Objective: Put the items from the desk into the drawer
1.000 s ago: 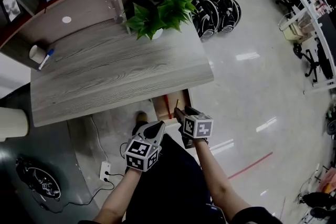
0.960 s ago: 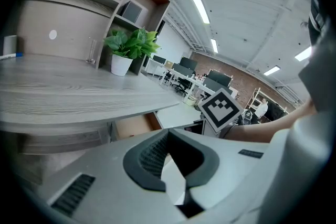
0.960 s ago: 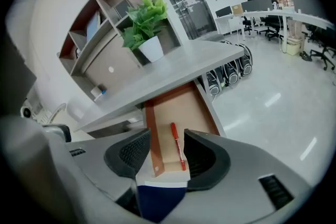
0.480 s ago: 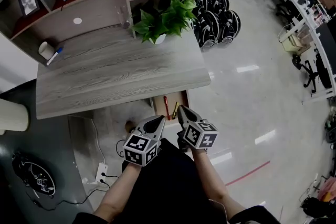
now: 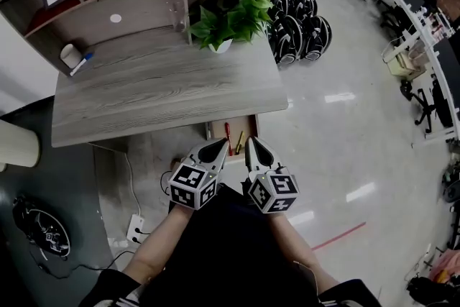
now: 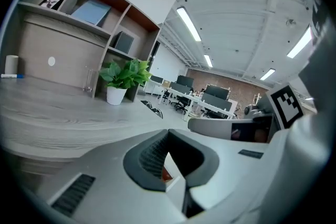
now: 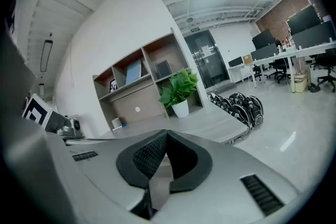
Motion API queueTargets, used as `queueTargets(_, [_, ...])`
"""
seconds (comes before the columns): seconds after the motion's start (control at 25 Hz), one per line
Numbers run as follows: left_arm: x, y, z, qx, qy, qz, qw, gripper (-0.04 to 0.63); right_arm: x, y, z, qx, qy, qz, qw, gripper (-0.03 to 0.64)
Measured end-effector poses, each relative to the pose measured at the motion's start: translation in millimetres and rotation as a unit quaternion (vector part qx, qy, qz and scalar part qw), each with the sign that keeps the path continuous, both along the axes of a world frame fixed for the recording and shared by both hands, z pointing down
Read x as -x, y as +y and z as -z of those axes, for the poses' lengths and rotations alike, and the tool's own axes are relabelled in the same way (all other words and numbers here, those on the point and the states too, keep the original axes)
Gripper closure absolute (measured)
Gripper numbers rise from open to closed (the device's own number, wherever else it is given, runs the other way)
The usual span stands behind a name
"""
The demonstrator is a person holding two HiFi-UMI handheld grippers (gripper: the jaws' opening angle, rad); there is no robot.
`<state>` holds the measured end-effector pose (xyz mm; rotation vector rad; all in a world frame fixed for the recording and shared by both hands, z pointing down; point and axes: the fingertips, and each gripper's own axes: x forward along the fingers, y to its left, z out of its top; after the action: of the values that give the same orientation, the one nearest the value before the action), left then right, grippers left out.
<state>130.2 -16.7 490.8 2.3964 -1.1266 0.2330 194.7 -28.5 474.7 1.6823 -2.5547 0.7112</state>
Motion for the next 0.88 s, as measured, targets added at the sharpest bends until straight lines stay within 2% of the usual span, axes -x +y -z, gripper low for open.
queueTargets(0.36, [-8.0, -1.4, 5.3, -0.009, -0.001, -0.006, 0.9999, 0.58, -17.4, -3.9, 4.0, -0.008, -0.005, -0.021, 1.0, 0.625])
queueTargets(0.6, [-8.2, 4.8, 3.6, -0.001, -0.013, 0.005, 0.9999, 0.58, -13.4, 1.4, 0.9, 0.001, -0.009, -0.01, 1.0, 0.626])
queueTargets(0.88, [14.7, 2.0, -2.0, 0.012, -0.018, 0.026, 0.9994, 0.58, 7.1, -7.5, -6.4, 0.02, -0.018, 0.008, 1.0, 0.624])
